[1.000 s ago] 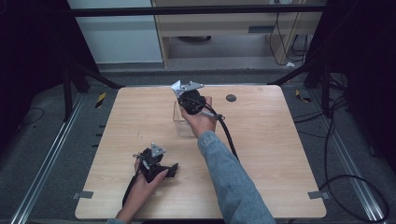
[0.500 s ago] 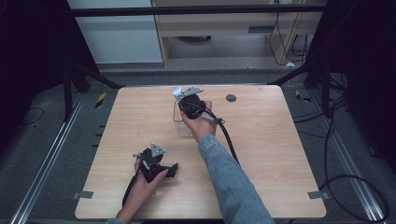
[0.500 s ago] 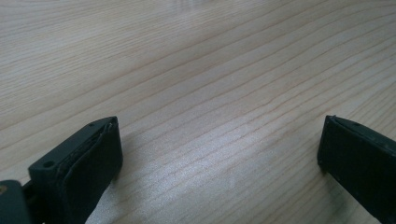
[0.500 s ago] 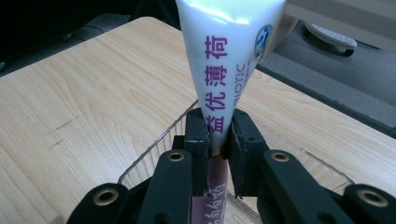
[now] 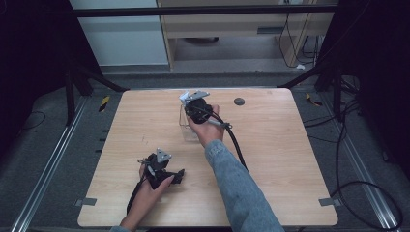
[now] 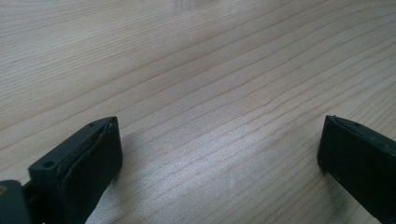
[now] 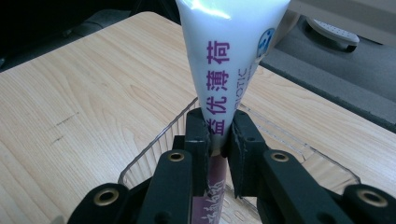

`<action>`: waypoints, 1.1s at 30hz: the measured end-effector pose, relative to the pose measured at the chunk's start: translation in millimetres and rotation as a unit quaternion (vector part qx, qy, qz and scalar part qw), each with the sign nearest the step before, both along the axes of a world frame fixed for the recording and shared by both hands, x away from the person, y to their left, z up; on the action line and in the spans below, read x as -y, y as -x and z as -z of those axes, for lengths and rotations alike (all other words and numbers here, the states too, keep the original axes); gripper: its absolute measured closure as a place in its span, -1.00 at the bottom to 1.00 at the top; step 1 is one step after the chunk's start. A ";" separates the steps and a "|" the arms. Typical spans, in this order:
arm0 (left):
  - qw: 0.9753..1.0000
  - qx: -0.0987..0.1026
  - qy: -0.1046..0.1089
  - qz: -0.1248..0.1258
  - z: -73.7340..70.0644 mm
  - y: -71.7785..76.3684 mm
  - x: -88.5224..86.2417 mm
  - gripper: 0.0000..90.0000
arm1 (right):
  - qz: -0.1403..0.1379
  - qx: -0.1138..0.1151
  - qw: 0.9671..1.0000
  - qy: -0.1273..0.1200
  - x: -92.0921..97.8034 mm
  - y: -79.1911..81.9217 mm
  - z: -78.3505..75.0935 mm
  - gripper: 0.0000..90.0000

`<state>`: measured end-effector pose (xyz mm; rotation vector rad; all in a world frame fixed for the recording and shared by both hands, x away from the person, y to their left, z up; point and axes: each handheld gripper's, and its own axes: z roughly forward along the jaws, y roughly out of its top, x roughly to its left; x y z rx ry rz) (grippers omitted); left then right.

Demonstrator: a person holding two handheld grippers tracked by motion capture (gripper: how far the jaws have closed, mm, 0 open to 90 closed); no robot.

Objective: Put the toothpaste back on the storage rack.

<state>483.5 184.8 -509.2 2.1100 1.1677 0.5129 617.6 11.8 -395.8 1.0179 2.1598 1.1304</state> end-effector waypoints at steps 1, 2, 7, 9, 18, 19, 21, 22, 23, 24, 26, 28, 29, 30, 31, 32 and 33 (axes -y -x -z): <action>1.000 0.000 0.000 0.000 0.0 0.0 0.0 -1.00 | 0.001 -0.003 1.000 0.002 -0.4 -0.1 0.4 0.76; 1.000 0.000 0.000 0.000 0.0 0.0 0.0 -1.00 | 0.001 -0.003 1.000 0.002 -0.4 -0.1 0.4 0.76; 1.000 0.000 0.000 0.000 0.0 0.0 0.0 -1.00 | 0.002 -0.009 1.000 0.004 -2.5 -2.0 0.2 0.76; 1.000 0.000 0.000 0.000 -0.1 -0.1 0.0 -1.00 | 0.002 -0.011 1.000 0.007 -4.0 -3.4 -0.4 0.76; 1.000 0.000 0.000 0.001 0.0 -0.2 0.0 -1.00 | 0.009 -0.018 1.000 0.009 -10.0 -11.1 -1.0 0.75; 1.000 0.000 0.000 0.001 0.0 -0.2 0.0 -1.00 | 0.010 -0.019 1.000 0.009 -11.2 -12.9 -1.0 0.75; 1.000 0.000 0.000 0.001 0.0 -0.2 0.0 -1.00 | 0.011 -0.020 1.000 0.009 -12.0 -14.6 -1.0 0.75; 1.000 0.000 0.000 0.001 0.0 -0.2 0.0 -1.00 | 0.011 -0.020 1.000 0.009 -12.0 -14.6 -1.0 0.75; 1.000 0.000 0.000 0.001 0.0 -0.2 0.0 -1.00 | 0.012 -0.021 1.000 0.010 -12.5 -15.8 -0.9 0.75; 1.000 0.000 0.000 0.001 0.0 -0.2 0.0 -1.00 | 0.012 -0.021 1.000 0.010 -12.5 -15.8 -0.9 0.75; 1.000 0.000 0.000 0.001 0.0 -0.2 0.1 -1.00 | 0.012 -0.022 1.000 0.010 -13.2 -16.6 -0.9 0.75; 1.000 0.000 0.000 0.001 0.1 -0.2 0.1 -1.00 | 0.012 -0.022 1.000 0.010 -13.8 -17.3 -0.8 0.75; 1.000 0.000 0.000 0.001 0.0 -0.2 0.0 -1.00 | 0.013 -0.023 1.000 0.009 -14.3 -17.8 -0.5 0.75; 1.000 0.000 0.000 0.001 0.0 -0.2 0.0 -1.00 | 0.013 -0.023 1.000 0.009 -14.3 -17.8 -0.5 0.75; 1.000 0.000 0.000 0.001 0.0 -0.2 0.1 -1.00 | 0.013 -0.021 1.000 0.008 -14.9 -18.3 -0.1 0.75; 1.000 0.000 0.000 0.001 0.0 -0.2 0.1 -1.00 | 0.013 -0.021 1.000 0.008 -14.9 -18.3 -0.1 0.75; 1.000 0.000 0.000 0.001 0.1 -0.2 0.1 -1.00 | 0.013 -0.022 1.000 0.008 -15.5 -18.3 -0.1 0.75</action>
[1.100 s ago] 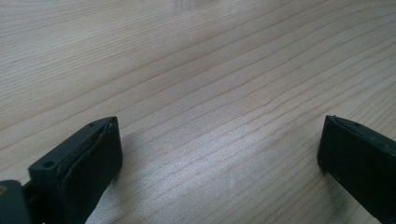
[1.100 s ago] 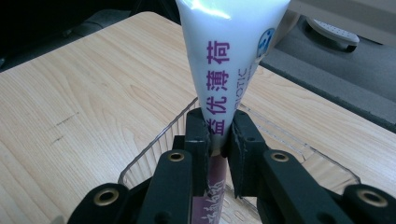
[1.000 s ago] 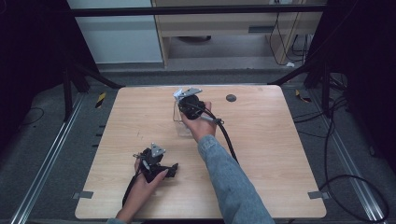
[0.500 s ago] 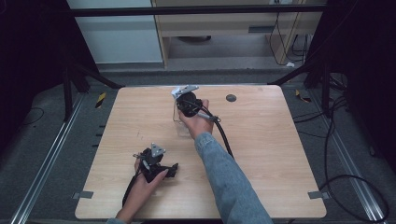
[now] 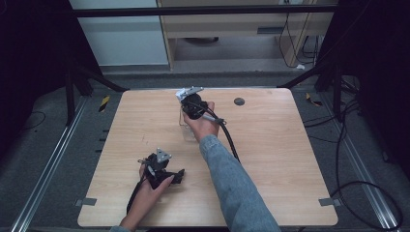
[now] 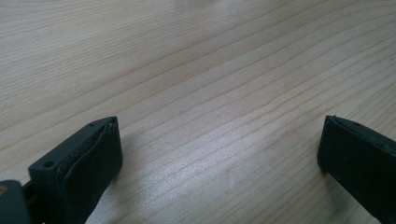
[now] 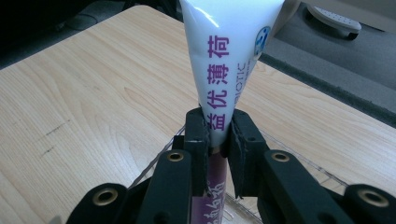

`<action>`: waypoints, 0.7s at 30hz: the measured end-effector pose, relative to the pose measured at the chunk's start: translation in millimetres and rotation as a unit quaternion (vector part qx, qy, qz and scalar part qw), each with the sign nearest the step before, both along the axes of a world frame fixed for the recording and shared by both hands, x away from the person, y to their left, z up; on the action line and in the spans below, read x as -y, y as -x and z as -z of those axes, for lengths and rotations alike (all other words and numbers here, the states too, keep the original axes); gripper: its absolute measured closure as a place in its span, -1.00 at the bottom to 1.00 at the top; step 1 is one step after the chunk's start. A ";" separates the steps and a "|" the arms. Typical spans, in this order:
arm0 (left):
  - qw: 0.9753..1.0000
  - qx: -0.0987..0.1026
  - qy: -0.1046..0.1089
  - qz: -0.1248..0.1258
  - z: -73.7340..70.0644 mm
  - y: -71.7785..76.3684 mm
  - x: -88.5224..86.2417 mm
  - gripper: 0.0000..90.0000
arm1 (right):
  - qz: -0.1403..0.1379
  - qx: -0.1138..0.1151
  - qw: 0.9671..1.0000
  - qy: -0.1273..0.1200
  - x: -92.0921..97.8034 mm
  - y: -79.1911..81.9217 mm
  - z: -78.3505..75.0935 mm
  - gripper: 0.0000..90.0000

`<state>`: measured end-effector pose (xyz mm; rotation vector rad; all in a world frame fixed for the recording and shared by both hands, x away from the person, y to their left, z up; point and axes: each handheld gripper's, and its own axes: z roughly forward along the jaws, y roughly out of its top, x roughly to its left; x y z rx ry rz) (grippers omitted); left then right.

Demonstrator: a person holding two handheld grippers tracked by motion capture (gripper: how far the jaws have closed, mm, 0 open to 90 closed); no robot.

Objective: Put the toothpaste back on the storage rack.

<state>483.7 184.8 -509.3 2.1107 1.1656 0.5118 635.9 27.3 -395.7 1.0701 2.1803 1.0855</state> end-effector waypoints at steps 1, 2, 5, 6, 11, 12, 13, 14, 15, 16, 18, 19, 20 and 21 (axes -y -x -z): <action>1.000 0.000 0.000 0.000 0.0 0.0 0.0 -1.00 | -0.001 0.001 1.000 0.001 -0.3 -0.4 0.1 0.75; 1.000 0.000 0.000 0.000 -0.1 0.0 0.0 -1.00 | -0.001 0.001 1.000 0.002 -0.9 -0.8 0.1 0.75; 1.000 -0.001 0.000 0.001 -0.1 0.0 0.0 -1.00 | 0.000 0.000 1.000 0.002 -1.2 -1.1 0.1 0.75; 1.000 -0.001 0.000 0.001 -0.1 -0.1 -0.1 -1.00 | -0.001 0.001 1.000 0.003 -1.2 -1.6 0.2 0.75; 1.000 -0.001 0.000 0.001 -0.2 -0.1 -0.1 -1.00 | 0.000 -0.002 1.000 0.001 -1.7 -2.1 0.2 0.75; 1.000 -0.001 0.000 0.001 -0.2 -0.1 -0.1 -1.00 | 0.000 0.000 1.000 0.002 -2.0 -2.2 0.4 0.75; 1.000 -0.001 0.000 0.001 -0.2 -0.1 -0.1 -1.00 | 0.000 0.000 1.000 0.002 -2.0 -2.2 0.4 0.75; 1.000 -0.001 0.000 0.001 -0.1 -0.1 -0.1 -1.00 | 0.000 -0.001 1.000 0.001 -2.4 -2.1 0.4 0.75; 1.000 -0.001 0.000 0.001 -0.1 -0.1 -0.1 -1.00 | 0.000 -0.001 1.000 0.001 -2.4 -2.1 0.4 0.75; 1.000 -0.001 0.000 0.001 -0.2 -0.1 -0.1 -1.00 | 0.000 0.000 1.000 0.002 -2.6 -2.2 0.5 0.75; 1.000 -0.001 0.000 0.001 -0.2 -0.1 -0.1 -1.00 | 0.000 0.000 1.000 0.001 -2.3 -2.5 0.5 0.75; 1.000 -0.001 0.000 0.001 -0.2 -0.1 -0.1 -1.00 | 0.000 -0.001 1.000 0.001 -2.2 -2.7 0.5 0.75; 1.000 -0.001 0.000 0.001 -0.2 -0.1 -0.1 -1.00 | 0.000 -0.001 1.000 0.001 -2.0 -2.9 0.5 0.75; 1.000 -0.001 0.000 0.001 -0.2 -0.1 -0.1 -1.00 | 0.000 -0.001 1.000 0.001 -2.0 -2.9 0.5 0.75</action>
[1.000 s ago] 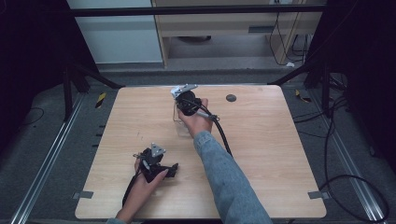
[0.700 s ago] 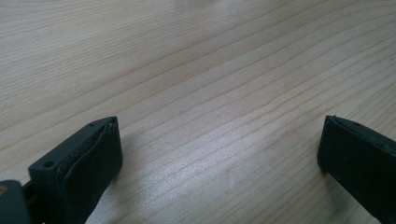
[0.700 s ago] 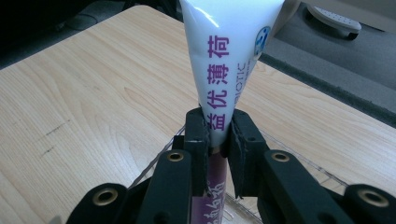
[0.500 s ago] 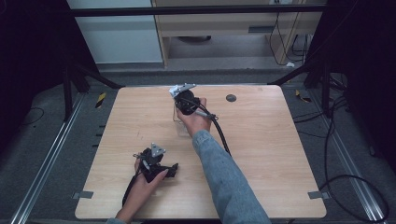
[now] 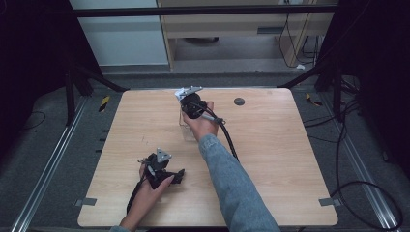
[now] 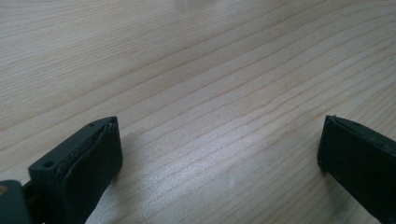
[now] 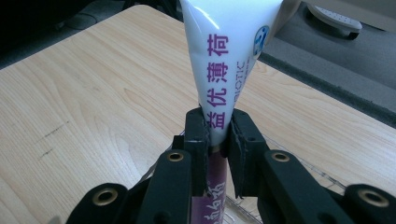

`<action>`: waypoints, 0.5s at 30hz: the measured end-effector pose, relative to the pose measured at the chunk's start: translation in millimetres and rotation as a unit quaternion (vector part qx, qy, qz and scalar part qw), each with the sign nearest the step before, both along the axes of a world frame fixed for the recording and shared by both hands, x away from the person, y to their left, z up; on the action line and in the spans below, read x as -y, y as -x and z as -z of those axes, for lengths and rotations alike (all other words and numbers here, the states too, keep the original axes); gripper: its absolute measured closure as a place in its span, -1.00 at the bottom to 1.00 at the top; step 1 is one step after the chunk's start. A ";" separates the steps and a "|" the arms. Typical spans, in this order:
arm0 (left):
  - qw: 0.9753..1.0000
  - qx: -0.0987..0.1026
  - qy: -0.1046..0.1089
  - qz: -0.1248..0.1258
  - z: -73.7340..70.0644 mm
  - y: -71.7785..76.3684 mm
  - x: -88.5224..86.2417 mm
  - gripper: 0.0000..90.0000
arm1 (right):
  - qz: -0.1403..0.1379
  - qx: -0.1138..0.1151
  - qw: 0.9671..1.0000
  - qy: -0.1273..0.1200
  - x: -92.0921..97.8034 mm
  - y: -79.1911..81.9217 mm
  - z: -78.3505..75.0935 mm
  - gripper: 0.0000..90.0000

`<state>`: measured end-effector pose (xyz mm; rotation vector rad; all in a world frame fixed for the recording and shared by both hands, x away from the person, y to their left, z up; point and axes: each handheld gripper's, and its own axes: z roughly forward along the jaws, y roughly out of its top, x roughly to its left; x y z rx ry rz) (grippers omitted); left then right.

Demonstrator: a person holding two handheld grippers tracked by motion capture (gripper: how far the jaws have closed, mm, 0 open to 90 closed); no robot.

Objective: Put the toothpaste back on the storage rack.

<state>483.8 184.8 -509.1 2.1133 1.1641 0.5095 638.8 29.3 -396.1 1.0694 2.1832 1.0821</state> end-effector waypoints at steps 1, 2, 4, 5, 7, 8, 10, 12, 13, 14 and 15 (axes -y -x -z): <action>1.000 0.000 0.000 0.000 0.0 0.0 0.0 -1.00 | 0.000 0.000 1.000 0.000 0.0 -0.1 0.0 0.75; 1.000 0.000 0.000 0.000 0.0 0.0 0.0 -1.00 | 0.000 0.000 1.000 0.000 0.1 -0.2 0.0 0.75; 1.000 0.000 0.000 0.000 0.0 0.0 0.0 -1.00 | -0.001 -0.001 1.000 -0.001 0.1 -0.4 0.1 0.75; 1.000 0.000 0.000 0.000 0.0 0.0 0.0 -1.00 | 0.000 -0.001 1.000 0.000 -0.2 -0.2 0.1 0.75; 1.000 0.000 0.000 0.000 0.0 0.0 0.0 -1.00 | 0.000 0.000 1.000 -0.001 -0.1 -0.2 0.2 0.75; 1.000 0.000 0.000 0.000 0.0 0.0 0.0 -1.00 | 0.000 0.000 1.000 -0.001 -0.1 -0.2 0.2 0.75; 1.000 0.000 0.000 0.000 0.0 0.0 0.0 -1.00 | 0.000 -0.001 1.000 -0.001 -0.2 -0.2 0.2 0.74; 1.000 0.000 0.000 0.000 0.0 0.0 0.0 -1.00 | 0.000 -0.001 1.000 -0.002 0.0 0.0 0.1 0.74; 1.000 0.000 0.000 0.000 0.0 0.0 0.0 -1.00 | -0.001 -0.002 1.000 -0.002 0.0 0.1 0.1 0.74; 1.000 0.000 0.000 0.000 0.0 0.0 0.0 -1.00 | -0.001 -0.002 1.000 -0.002 0.0 0.1 0.1 0.74; 1.000 0.000 0.000 0.000 0.0 0.0 0.0 -1.00 | -0.001 -0.002 1.000 -0.003 0.4 0.0 0.1 0.74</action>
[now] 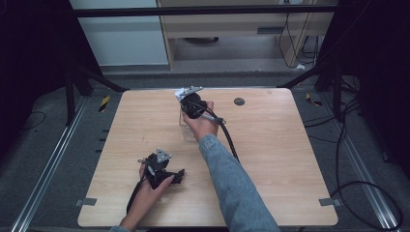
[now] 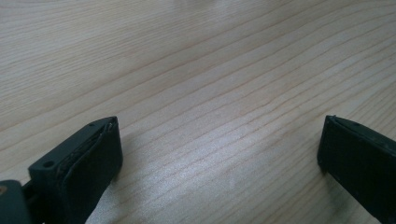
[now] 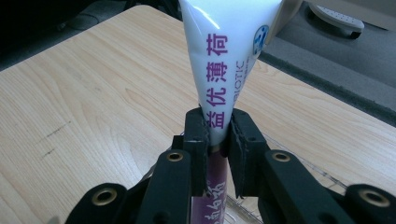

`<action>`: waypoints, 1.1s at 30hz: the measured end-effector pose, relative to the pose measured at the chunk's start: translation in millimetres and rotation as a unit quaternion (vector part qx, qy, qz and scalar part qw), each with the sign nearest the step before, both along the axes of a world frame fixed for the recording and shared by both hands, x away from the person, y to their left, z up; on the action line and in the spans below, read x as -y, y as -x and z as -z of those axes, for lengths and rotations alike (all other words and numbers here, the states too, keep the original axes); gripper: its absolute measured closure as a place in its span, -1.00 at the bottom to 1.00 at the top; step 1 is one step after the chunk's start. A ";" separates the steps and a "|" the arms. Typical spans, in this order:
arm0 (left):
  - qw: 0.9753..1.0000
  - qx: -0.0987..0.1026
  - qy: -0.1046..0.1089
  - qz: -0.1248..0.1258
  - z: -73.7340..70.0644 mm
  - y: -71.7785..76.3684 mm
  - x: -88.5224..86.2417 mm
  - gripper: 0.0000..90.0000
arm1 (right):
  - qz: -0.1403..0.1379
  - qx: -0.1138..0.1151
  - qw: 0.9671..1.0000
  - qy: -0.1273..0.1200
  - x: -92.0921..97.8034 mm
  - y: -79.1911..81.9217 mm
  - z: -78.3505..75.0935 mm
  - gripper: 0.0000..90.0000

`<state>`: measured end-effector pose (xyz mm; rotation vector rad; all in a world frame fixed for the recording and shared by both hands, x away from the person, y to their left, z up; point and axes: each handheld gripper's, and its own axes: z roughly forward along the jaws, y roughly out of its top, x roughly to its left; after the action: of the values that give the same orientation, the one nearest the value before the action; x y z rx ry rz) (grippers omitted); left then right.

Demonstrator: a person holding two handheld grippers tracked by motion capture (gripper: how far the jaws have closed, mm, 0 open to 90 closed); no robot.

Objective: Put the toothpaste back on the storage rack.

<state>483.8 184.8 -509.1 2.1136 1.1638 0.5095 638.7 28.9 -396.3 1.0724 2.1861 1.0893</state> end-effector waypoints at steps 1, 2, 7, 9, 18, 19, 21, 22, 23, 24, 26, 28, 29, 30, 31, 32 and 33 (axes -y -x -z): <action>1.000 0.000 0.000 0.000 0.0 0.0 0.0 -1.00 | 0.000 0.000 1.000 0.000 0.0 0.0 -0.1 0.74; 1.000 0.000 0.000 0.000 0.0 0.0 0.0 -1.00 | 0.000 0.000 1.000 -0.001 0.0 0.0 -0.1 0.74; 1.000 0.000 0.000 0.000 0.0 0.0 0.0 -1.00 | 0.000 -0.001 1.000 -0.001 0.0 0.0 -0.1 0.73; 1.000 0.000 0.000 0.000 0.0 0.0 0.0 -1.00 | 0.000 -0.002 1.000 -0.002 0.3 0.0 -0.2 0.73; 1.000 0.000 0.000 0.000 0.0 -0.1 0.0 -1.00 | -0.001 -0.002 1.000 -0.006 0.9 1.0 -1.5 0.70; 1.000 0.000 0.000 0.000 0.0 -0.1 0.0 -1.00 | -0.001 -0.002 1.000 -0.006 0.9 1.0 -1.5 0.70; 1.000 0.000 0.000 0.000 0.0 -0.1 0.0 -1.00 | -0.001 -0.001 1.000 -0.007 0.9 1.3 -2.0 0.69; 1.000 0.000 0.000 0.000 0.0 -0.1 0.0 -1.00 | -0.002 -0.003 1.000 -0.009 0.9 1.5 -2.2 0.68; 1.000 0.000 0.000 0.000 0.0 -0.1 0.0 -1.00 | -0.002 -0.003 1.000 -0.009 0.9 1.5 -2.2 0.68; 1.000 0.000 0.000 0.000 0.0 -0.1 0.0 -1.00 | -0.002 -0.003 1.000 -0.009 0.9 1.7 -2.3 0.68; 1.000 0.000 0.000 0.000 0.0 -0.1 0.0 -1.00 | -0.003 -0.004 1.000 -0.008 0.7 2.5 -2.6 0.66; 1.000 0.000 0.000 0.000 0.0 -0.1 0.0 -1.00 | -0.004 -0.004 1.000 -0.008 0.1 3.1 -2.8 0.65; 1.000 0.000 0.000 0.000 0.0 -0.1 0.0 -1.00 | -0.005 -0.005 1.000 -0.010 -0.2 3.3 -3.0 0.64; 1.000 0.000 0.000 0.000 0.0 -0.1 0.0 -1.00 | -0.006 -0.005 1.000 -0.010 -0.5 3.6 -3.0 0.64; 1.000 0.000 0.000 0.000 0.0 -0.1 0.0 -1.00 | -0.006 -0.005 1.000 -0.009 -0.8 3.9 -3.0 0.63; 1.000 0.000 0.000 0.000 0.0 -0.1 0.0 -1.00 | -0.007 -0.005 1.000 -0.009 -1.2 4.1 -3.0 0.64; 1.000 0.000 0.000 0.000 0.0 -0.1 0.0 -1.00 | -0.007 -0.005 1.000 -0.009 -1.2 4.1 -3.0 0.64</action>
<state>483.9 184.8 -509.1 2.1137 1.1630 0.5093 634.6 30.1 -393.3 1.0756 2.1987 1.1146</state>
